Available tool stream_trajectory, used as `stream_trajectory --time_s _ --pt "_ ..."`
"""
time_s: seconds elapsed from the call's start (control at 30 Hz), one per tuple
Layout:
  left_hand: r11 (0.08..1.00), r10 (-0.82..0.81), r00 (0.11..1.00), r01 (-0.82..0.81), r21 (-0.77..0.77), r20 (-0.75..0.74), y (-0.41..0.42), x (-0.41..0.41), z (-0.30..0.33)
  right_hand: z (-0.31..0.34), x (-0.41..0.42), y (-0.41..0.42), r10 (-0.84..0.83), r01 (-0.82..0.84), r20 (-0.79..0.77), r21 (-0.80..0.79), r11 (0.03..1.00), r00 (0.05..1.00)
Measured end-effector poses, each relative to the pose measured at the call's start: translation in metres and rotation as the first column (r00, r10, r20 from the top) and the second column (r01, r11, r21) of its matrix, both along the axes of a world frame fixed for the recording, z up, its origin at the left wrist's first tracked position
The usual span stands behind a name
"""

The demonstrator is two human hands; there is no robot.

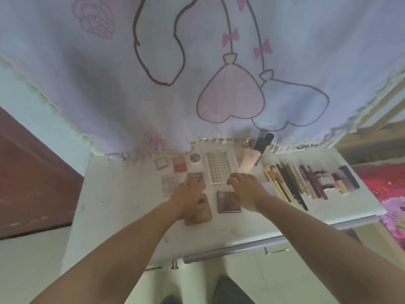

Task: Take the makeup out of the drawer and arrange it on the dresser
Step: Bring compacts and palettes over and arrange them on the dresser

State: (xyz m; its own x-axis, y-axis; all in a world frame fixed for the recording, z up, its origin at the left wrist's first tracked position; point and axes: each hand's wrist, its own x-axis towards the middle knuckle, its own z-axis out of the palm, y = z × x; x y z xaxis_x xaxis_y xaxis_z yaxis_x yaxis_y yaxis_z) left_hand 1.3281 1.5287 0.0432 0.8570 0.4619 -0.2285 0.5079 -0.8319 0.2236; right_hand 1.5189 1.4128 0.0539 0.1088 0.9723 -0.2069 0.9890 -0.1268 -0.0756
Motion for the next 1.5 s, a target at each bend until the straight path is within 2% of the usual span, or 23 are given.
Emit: stream_trajectory --time_s 0.07,0.13,0.2,0.3,0.4,0.47,0.6,0.8,0.97,1.13,1.27,1.5 --pt "0.999 -0.051 0.996 0.051 0.004 0.07 0.004 0.011 0.013 0.011 -0.003 -0.015 -0.138 0.133 0.035 0.117 0.984 0.99" --pt "0.985 -0.154 0.984 0.146 0.09 0.091 -0.001 0.021 0.022 0.018 -0.013 -0.036 -0.297 0.275 0.087 0.205 0.939 0.951" --pt "0.955 -0.261 0.961 0.243 0.167 0.092 -0.015 0.027 0.028 0.022 -0.029 -0.065 -0.472 0.441 0.132 0.207 0.873 0.872" --pt "0.907 -0.402 0.911 0.382 0.179 0.091 -0.051 0.027 0.031 0.017 -0.065 -0.119 -0.704 0.687 0.162 0.156 0.71 0.691" --pt "0.823 -0.549 0.83 0.517 0.233 0.097 -0.104 0.016 0.029 0.009 -0.117 -0.183 -0.839 0.836 0.152 0.102 0.539 0.522" --pt "0.75 -0.653 0.753 0.631 0.197 0.073 -0.145 0.004 0.024 0.002 -0.158 -0.228 -0.916 0.916 0.11 0.069 0.395 0.386" --pt "0.551 -0.825 0.558 0.829 0.097 -0.083 -0.239 -0.023 0.006 -0.015 -0.256 -0.325 -0.991 0.994 0.074 -0.011 0.11 0.111" --pt "0.16 -0.964 0.162 0.987 0.029 -0.212 -0.4 -0.108 -0.013 -0.042 -0.428 -0.452 -0.934 0.926 0.012 -0.125 -0.357 -0.358" --pt "-0.121 -0.957 -0.121 0.992 -0.015 -0.264 -0.539 -0.212 -0.034 -0.061 -0.581 -0.536 -0.789 0.776 -0.019 -0.202 -0.598 -0.614" --pt "-0.346 -0.892 -0.35 0.936 -0.069 -0.286 -0.664 -0.336 -0.051 -0.073 -0.725 -0.617 -0.62 0.6 -0.017 -0.273 -0.752 -0.785" --pt "-0.511 -0.815 -0.516 0.855 -0.094 -0.265 -0.75 -0.419 -0.051 -0.077 -0.814 -0.667 -0.476 0.454 -0.001 -0.304 -0.837 -0.879" --pt "-0.705 -0.67 -0.691 0.707 -0.057 -0.271 -0.894 -0.497 -0.049 -0.084 -0.887 -0.766 -0.247 0.248 -0.04 -0.279 -0.928 -0.968"
